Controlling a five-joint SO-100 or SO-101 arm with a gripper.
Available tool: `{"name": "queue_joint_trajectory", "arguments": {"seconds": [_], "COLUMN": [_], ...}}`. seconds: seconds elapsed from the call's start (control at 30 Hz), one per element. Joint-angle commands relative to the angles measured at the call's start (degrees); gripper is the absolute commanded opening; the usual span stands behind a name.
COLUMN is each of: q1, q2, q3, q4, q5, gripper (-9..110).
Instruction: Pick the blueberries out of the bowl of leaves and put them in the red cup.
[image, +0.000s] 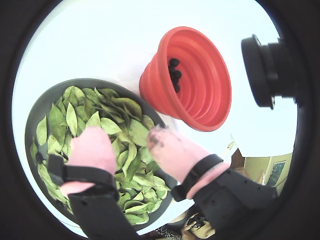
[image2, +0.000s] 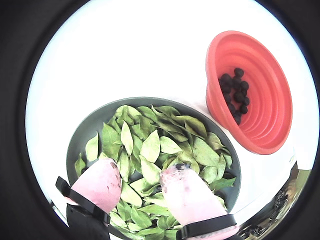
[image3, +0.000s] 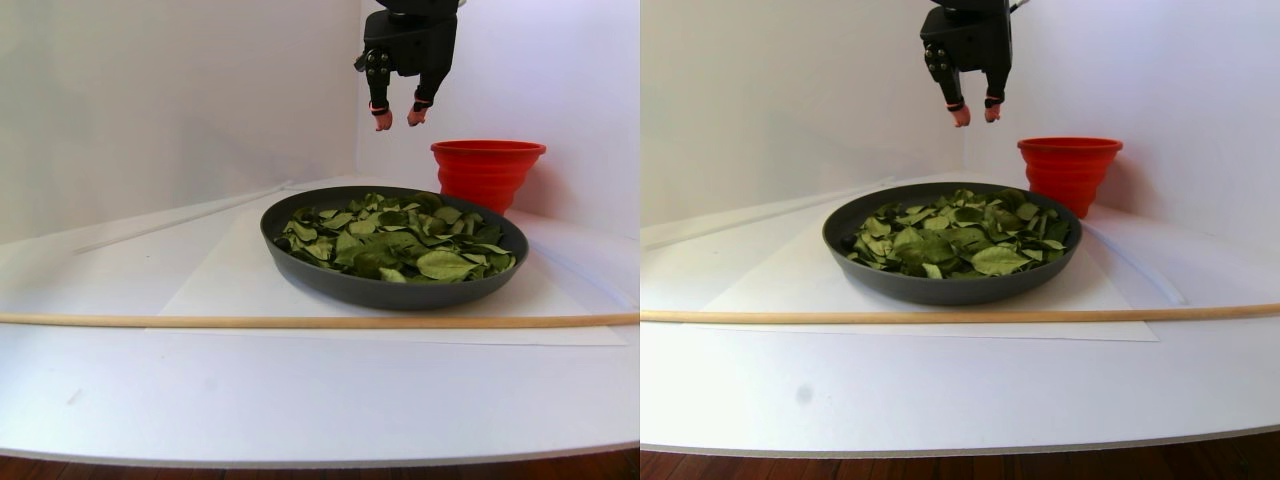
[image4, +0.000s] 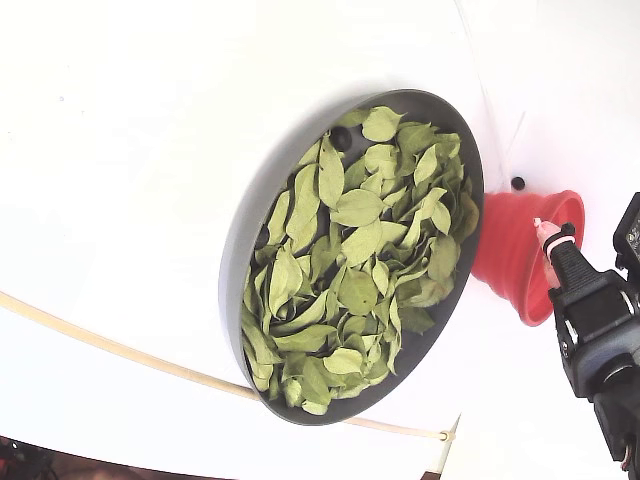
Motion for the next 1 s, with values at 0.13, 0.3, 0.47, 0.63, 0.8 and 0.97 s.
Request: {"name": "queue_joint_trajectory", "arguments": {"seconds": [0.13, 0.3, 0.47, 0.63, 0.8, 0.97], "q1": [-1.2, -2.2, -3.4, -4.3, -5.8, -6.8], "q2": [8.8, 9.2, 9.5, 9.6, 9.4, 9.1], "q3": [0.2, 0.6, 1.6, 1.9, 2.5, 2.9], "q4": [1.2, 2.5, 2.7, 3.3, 3.9, 3.9], "q5": [-0.5, -0.4, -0.5, -0.5, -0.9, -1.0], "gripper": [15, 15, 15, 15, 15, 15]}}
